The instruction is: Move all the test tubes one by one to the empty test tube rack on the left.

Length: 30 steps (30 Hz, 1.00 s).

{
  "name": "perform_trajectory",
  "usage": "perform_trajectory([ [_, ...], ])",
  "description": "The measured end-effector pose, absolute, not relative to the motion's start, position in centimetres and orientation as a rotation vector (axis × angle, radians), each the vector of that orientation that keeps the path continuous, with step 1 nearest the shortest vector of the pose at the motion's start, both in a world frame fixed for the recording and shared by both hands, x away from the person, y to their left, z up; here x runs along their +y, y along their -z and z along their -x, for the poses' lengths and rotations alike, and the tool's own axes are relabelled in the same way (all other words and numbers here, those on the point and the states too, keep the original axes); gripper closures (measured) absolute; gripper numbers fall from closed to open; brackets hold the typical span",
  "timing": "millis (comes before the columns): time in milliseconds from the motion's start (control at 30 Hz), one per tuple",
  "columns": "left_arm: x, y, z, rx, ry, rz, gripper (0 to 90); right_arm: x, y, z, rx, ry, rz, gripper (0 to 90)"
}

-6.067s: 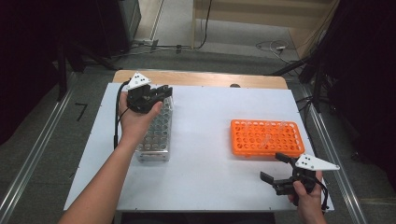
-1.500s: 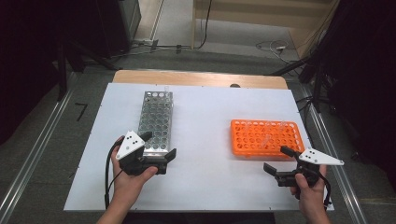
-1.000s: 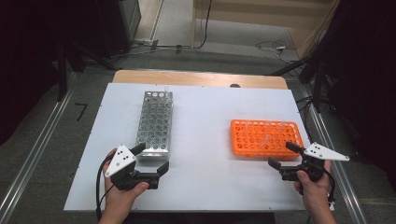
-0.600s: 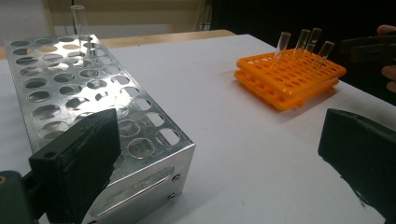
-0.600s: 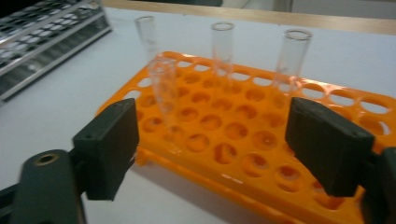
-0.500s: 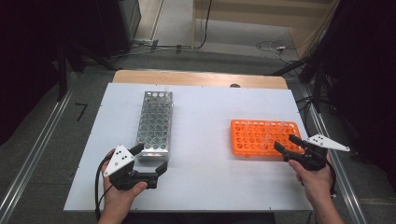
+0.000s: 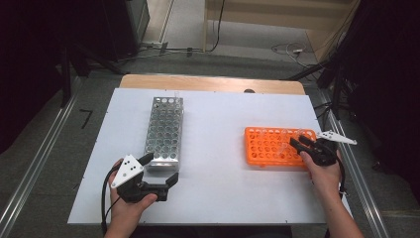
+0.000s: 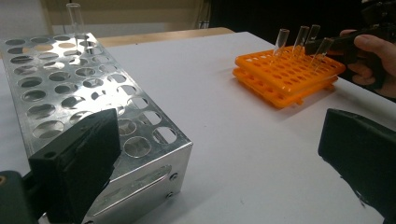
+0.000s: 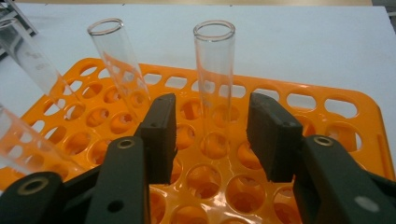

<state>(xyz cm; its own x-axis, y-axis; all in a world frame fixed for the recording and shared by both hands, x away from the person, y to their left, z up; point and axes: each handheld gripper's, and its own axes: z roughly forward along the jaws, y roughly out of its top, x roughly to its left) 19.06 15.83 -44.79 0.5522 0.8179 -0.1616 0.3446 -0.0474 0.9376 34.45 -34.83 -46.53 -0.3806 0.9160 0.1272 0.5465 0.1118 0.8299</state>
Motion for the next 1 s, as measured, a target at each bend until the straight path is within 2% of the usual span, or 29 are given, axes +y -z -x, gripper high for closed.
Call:
perform_trajectory([
  [533, 15.7, 44.8, -19.0, 0.992, -0.513, -1.631, 0.0, -34.4, 47.5, -34.8, 1.941, -1.149, -1.417, 73.3],
  [1000, 15.7, 44.9, -19.0, 0.984, -0.513, -1.639, 0.0, -34.8, 46.2, -33.8, 1.889, -1.206, -1.366, 74.1],
])
